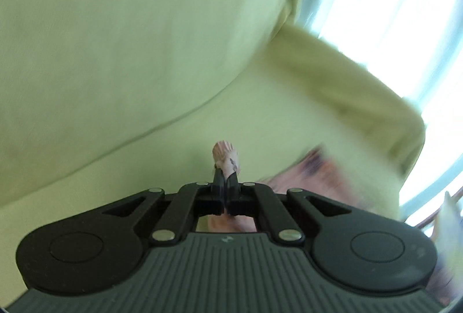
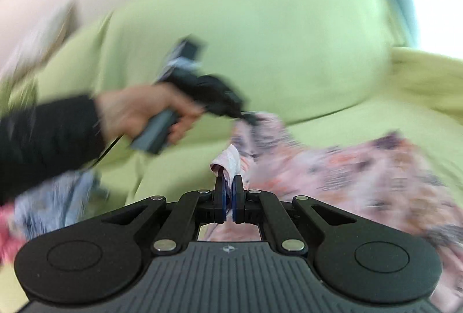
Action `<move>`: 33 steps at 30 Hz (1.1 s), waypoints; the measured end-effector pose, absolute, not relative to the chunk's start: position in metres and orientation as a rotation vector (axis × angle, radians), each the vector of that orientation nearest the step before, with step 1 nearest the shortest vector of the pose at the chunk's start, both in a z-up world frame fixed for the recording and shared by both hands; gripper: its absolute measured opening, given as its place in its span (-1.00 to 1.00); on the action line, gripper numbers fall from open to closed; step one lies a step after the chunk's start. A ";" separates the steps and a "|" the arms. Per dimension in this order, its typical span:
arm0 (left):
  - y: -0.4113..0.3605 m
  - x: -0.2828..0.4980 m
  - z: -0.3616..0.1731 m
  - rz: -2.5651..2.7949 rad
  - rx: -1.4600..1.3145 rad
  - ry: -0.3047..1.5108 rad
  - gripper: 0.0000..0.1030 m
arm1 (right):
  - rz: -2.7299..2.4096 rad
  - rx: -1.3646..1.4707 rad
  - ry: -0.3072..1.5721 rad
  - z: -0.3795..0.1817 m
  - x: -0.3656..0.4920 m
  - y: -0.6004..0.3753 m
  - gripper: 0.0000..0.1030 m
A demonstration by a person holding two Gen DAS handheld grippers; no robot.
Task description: Fold clothes
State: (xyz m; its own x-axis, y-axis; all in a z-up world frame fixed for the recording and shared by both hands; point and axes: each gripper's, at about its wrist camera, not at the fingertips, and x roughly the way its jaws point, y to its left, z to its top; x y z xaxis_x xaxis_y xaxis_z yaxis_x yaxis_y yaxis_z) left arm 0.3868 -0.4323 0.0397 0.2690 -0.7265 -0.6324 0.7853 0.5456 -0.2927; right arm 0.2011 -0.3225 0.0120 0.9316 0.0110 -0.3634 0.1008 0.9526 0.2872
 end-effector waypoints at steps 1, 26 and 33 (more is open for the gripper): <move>-0.445 0.381 0.045 -1.039 0.071 0.801 -1.00 | -0.100 0.323 0.346 0.016 0.184 -0.338 -0.95; -0.604 0.347 -0.044 -1.018 0.268 0.881 -0.98 | -0.379 0.439 0.529 -0.092 0.172 -0.506 -0.09; -0.579 0.339 -0.021 -1.036 0.217 0.837 -0.98 | -0.364 0.347 0.536 -0.089 0.180 -0.498 -0.95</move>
State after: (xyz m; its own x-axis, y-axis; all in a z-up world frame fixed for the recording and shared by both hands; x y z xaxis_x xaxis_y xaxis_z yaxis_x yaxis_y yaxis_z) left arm 0.3390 -0.5785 -0.0208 0.2397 -0.6709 -0.7017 0.8268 0.5199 -0.2147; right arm 0.1795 -0.4976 -0.0894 0.7995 -0.2434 -0.5492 0.4211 0.8791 0.2233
